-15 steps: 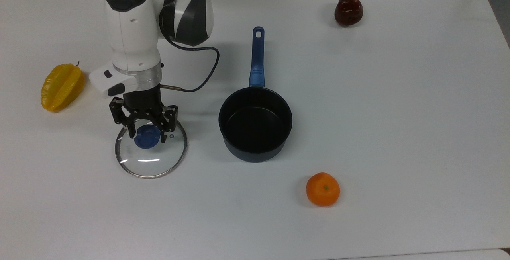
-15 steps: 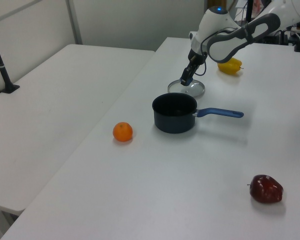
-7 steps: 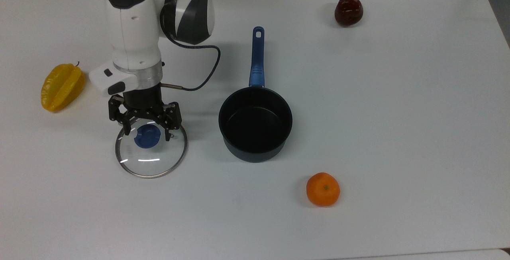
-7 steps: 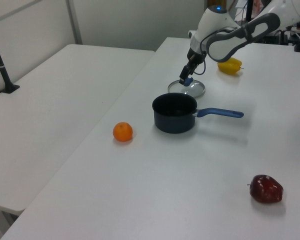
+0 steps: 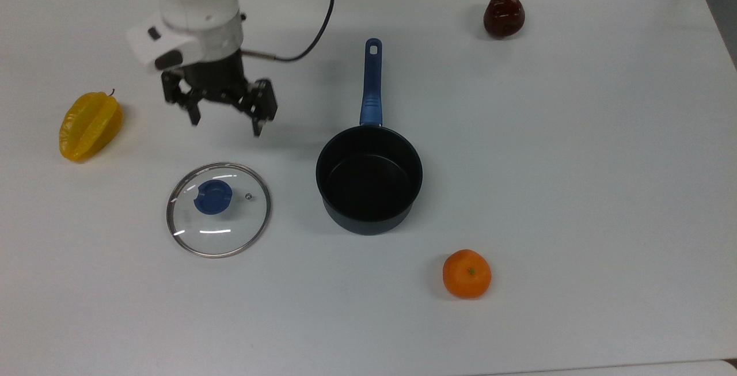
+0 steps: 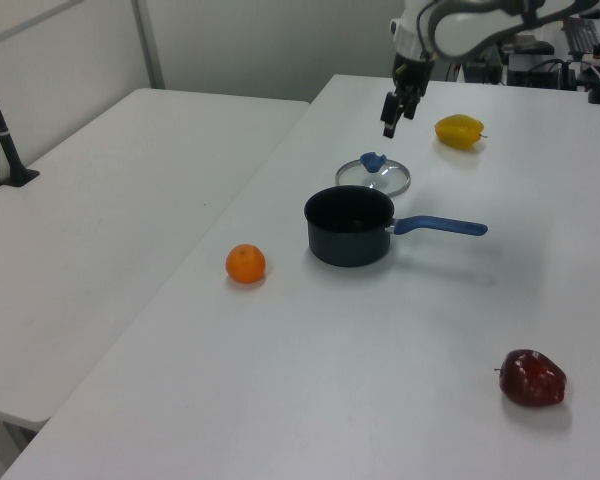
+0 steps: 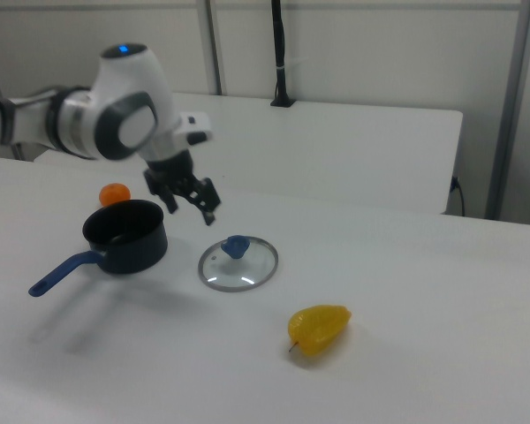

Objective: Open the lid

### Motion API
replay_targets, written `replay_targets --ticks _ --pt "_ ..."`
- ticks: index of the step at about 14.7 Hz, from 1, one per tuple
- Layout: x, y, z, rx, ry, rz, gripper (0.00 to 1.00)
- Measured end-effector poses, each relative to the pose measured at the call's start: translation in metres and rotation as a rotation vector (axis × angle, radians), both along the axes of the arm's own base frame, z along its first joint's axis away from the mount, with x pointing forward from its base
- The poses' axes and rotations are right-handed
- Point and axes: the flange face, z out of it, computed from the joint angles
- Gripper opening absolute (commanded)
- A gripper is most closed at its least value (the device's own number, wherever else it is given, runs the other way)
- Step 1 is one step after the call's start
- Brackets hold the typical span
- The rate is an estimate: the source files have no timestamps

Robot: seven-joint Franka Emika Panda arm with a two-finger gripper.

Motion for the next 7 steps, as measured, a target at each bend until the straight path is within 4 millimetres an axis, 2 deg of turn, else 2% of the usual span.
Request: replay_targets --ticks 1,3,4,7 --pt "-0.017 0.019 0.026 0.0 0.054 0.02 1.0" --pt "-0.041 0.042 0.059 -0.004 0.12 0.045 1.0" --pt "-0.06 0.057 0.084 -0.007 0.147 0.064 1.0" --pt "-0.089 0.075 0.121 -0.013 0.168 0.09 1.0"
